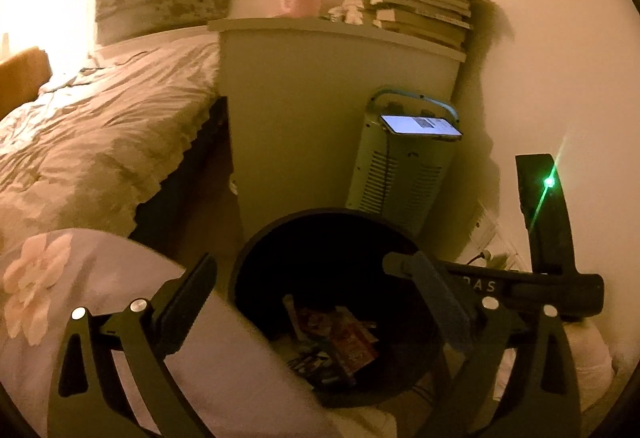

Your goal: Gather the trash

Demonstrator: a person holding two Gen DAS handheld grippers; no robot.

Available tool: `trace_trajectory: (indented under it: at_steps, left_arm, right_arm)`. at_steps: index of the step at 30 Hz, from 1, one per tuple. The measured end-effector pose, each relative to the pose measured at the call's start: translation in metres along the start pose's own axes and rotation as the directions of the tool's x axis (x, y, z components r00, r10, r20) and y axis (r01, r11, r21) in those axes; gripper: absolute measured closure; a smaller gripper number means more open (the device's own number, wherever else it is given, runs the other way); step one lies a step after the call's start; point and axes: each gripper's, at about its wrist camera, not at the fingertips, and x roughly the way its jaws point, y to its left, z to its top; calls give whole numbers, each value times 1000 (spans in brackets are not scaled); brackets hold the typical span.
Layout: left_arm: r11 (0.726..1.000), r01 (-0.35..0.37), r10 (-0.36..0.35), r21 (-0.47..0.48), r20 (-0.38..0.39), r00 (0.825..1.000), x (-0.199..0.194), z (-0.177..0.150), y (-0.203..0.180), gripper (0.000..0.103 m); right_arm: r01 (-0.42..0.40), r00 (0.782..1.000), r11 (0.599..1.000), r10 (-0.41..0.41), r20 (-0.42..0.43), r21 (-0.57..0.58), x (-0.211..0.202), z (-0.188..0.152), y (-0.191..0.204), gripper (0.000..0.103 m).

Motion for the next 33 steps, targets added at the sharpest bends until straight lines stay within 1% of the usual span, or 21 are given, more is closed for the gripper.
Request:
trace_trajectory:
  at_steps: [2, 7, 8, 9, 11, 12, 14, 15, 16, 17, 18, 19, 21, 23, 24, 27, 30, 33]
  left_arm:
    - [1000, -24, 24, -13, 8, 1000, -9, -4, 10, 6]
    - [991, -119, 120, -65, 13, 993, -32, -23, 46, 6]
    - [984, -151, 152, -94, 10, 988, -39, -29, 59, 6]
    - [979, -168, 170, -111, 6, 985, -43, -32, 66, 6]
    - [961, -221, 225, -167, 4, 974, -58, -44, 90, 6]
    - [947, -253, 259, -196, 3, 966, -67, -50, 102, 6]
    - [915, -321, 332, -242, 4, 943, -85, -61, 123, 6]
    - [897, -358, 370, -258, -3, 929, -93, -66, 132, 6]
    - [877, -396, 409, -272, -12, 913, -100, -71, 140, 6]
    - [851, -440, 453, -286, -23, 891, -108, -77, 150, 6]
    - [831, -471, 486, -296, -27, 874, -116, -82, 158, 6]
    - [806, -507, 525, -306, -28, 851, -125, -88, 166, 6]
    - [771, -555, 578, -312, -26, 816, -139, -97, 176, 6]
    - [731, -600, 625, -325, -35, 780, -152, -108, 187, 6]
    - [718, -611, 637, -334, -39, 770, -158, -112, 192, 6]
    - [692, -622, 656, -367, -41, 754, -172, -123, 202, 6]
    - [676, -626, 665, -389, -45, 746, -182, -130, 208, 6]
    - [663, -630, 660, -404, -80, 747, -183, -133, 214, 6]
  right_arm:
    - [-4, 1000, 1000, 4, -5, -12, 2, -2, 10, 31]
    - [1, 999, 996, -4, -33, -88, 15, -12, 50, 29]
    - [-1, 999, 994, -3, -38, -109, 19, -15, 62, 27]
    - [2, 999, 991, -7, -41, -130, 22, -18, 72, 26]
    - [-2, 999, 983, -6, -45, -183, 28, -26, 97, 26]
    - [-7, 999, 979, -2, -44, -204, 31, -29, 108, 26]
    - [-17, 999, 967, 7, -42, -253, 36, -39, 133, 26]
    - [-21, 999, 958, 11, -36, -285, 38, -45, 150, 23]
    - [-23, 1000, 950, 17, -23, -311, 40, -51, 164, 19]
    - [-28, 1000, 943, 25, -14, -331, 40, -56, 175, 18]
    - [-32, 999, 931, 35, 2, -362, 41, -63, 192, 17]
    - [-29, 999, 923, 38, 16, -384, 41, -69, 203, 13]
    - [-21, 997, 906, 50, 57, -423, 41, -81, 227, 6]
    - [-12, 994, 893, 61, 95, -450, 40, -90, 244, 5]
    - [-6, 991, 884, 66, 113, -467, 41, -96, 253, 5]
    - [6, 987, 870, 73, 141, -492, 48, -108, 272, 5]
    - [13, 984, 854, 80, 156, -520, 52, -119, 285, 5]
    - [33, 979, 828, 87, 186, -560, 52, -131, 294, 5]
